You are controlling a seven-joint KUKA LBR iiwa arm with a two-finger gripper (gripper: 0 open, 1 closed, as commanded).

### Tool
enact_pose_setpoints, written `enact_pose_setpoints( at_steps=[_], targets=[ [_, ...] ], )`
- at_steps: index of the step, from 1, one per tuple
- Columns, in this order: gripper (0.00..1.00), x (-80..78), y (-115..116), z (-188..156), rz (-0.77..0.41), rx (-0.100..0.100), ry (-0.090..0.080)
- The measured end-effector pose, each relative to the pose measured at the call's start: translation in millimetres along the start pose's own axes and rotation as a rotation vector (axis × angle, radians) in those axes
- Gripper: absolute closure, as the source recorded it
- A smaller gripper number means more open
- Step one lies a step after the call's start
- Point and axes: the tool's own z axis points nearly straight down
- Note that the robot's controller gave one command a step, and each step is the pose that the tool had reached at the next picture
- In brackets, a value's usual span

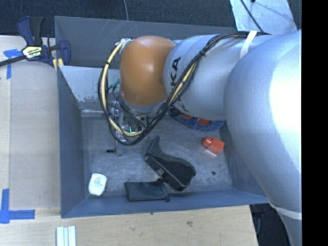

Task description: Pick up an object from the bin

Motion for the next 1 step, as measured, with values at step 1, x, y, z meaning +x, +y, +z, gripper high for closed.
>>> enact_pose_setpoints(
  at_steps=[1],
  targets=[
    [0.0, -7.4, -84.5, 56.0, -0.213, -0.001, -0.007]
  ],
)
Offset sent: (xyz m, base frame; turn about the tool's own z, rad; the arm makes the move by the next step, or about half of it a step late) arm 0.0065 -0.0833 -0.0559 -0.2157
